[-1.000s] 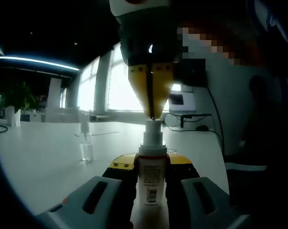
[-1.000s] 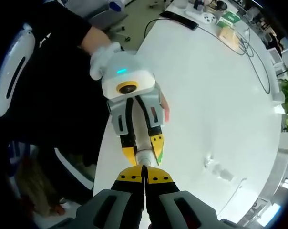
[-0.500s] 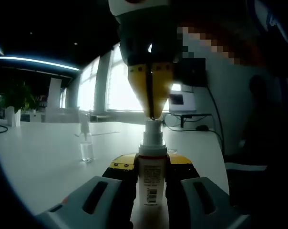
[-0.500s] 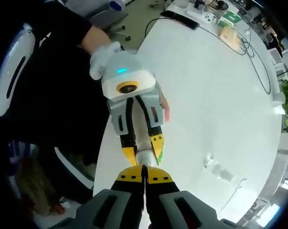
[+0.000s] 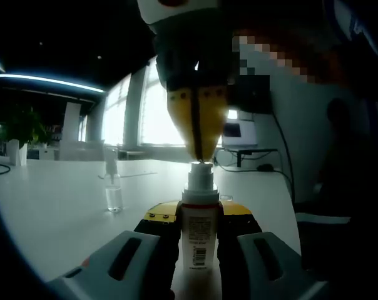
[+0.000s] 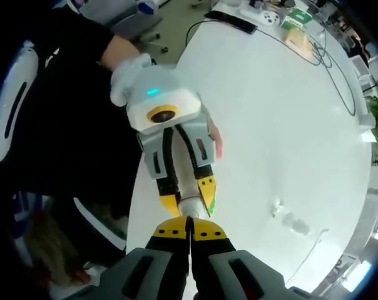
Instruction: Clamp pump bottle remove cover press pump head put on cover
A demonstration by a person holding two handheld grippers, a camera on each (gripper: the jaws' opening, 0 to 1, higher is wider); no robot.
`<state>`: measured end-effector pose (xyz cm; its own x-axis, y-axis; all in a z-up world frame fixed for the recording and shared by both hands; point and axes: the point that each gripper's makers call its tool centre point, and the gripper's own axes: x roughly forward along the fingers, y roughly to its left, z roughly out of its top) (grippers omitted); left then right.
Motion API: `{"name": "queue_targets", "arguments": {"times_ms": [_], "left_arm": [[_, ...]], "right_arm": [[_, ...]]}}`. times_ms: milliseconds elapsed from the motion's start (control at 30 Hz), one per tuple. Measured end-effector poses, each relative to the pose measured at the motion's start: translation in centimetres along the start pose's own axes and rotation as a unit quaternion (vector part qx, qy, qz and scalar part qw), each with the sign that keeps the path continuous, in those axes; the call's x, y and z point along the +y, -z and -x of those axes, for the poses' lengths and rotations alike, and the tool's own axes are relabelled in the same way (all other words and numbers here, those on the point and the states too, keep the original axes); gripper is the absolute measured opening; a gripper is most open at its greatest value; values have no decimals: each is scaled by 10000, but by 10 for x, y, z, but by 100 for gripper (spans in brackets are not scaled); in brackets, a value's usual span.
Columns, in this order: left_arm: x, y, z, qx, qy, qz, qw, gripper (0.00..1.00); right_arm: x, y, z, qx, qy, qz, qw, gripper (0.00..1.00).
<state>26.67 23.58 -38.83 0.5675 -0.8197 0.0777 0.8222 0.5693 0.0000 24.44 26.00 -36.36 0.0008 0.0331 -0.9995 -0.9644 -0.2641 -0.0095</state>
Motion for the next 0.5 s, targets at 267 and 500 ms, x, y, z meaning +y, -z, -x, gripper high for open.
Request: {"name": "queue_targets", "arguments": {"times_ms": [267, 500], "left_arm": [[0, 0, 0, -1, 1, -3, 10000, 13], [-1, 0, 0, -3, 11, 7, 10000, 13]], "right_arm": [[0, 3, 6, -103, 46, 65, 9999, 0], [0, 1, 8, -196, 105, 152, 9996, 0]]}}
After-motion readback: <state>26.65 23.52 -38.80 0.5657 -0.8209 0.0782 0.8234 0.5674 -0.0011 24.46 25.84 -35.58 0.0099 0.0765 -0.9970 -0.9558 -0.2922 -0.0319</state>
